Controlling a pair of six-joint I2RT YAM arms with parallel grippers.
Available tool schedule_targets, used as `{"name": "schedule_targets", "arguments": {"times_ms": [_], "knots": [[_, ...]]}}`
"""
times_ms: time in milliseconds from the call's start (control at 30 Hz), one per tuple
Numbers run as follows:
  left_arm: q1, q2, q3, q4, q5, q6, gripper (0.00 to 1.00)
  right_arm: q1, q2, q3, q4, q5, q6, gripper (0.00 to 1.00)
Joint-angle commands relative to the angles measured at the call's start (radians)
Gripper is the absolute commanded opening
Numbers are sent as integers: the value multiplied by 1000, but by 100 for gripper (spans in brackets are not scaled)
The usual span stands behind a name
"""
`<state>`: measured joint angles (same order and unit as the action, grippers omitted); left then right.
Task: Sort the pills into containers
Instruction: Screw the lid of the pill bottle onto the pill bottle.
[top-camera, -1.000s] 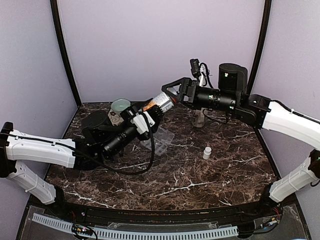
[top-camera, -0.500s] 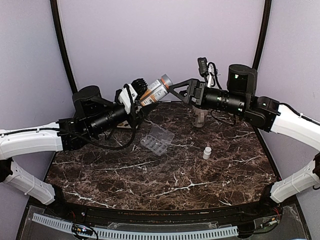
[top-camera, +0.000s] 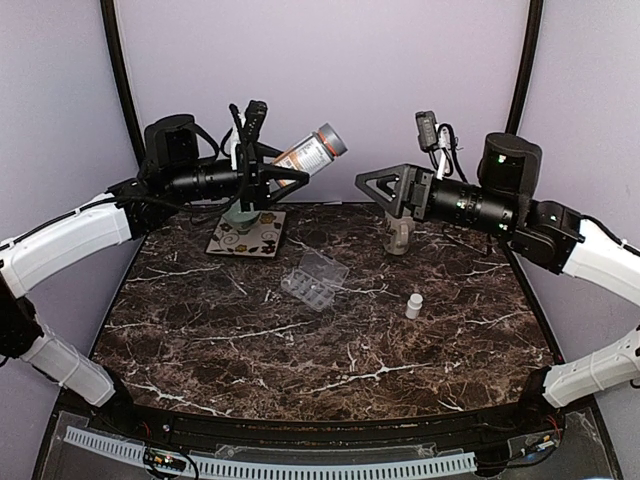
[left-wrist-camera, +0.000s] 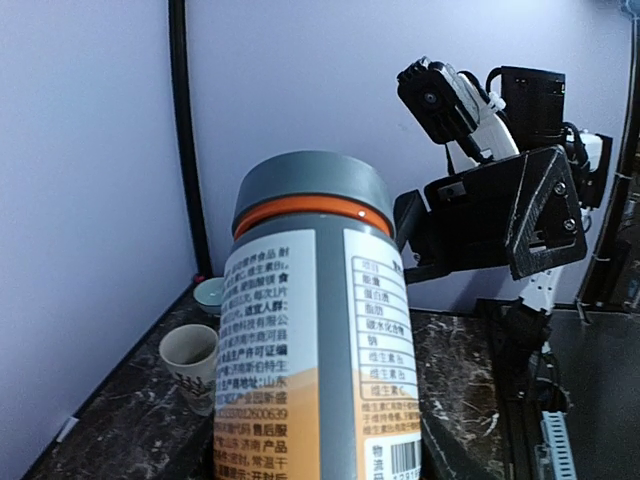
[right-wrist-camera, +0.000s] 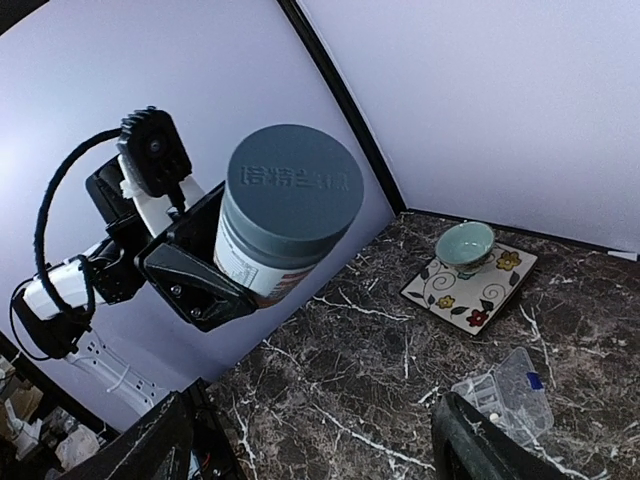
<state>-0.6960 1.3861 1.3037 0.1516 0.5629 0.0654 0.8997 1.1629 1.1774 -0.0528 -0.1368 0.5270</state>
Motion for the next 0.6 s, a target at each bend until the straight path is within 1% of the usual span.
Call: {"name": "schedule_targets", "arguments": {"times_ms": [0,100,233,267,567], "knots": [[58,80,87,-63,394,-205,0,4,-30,-15,64,-24,-67,83],[74,125,115,-62,480,-259,0,4,-34,-18,80,-27,-77,84],[75,157,116,-10,561,-340,0,4,-28,-14,80,-31,-84,84],[95,163,118,7,579,-361,0,4,-26,-13,80,-31,-86,84],[103,203,131,85,675,-467,0,4,0,5,69,-26,-97,86]]}}
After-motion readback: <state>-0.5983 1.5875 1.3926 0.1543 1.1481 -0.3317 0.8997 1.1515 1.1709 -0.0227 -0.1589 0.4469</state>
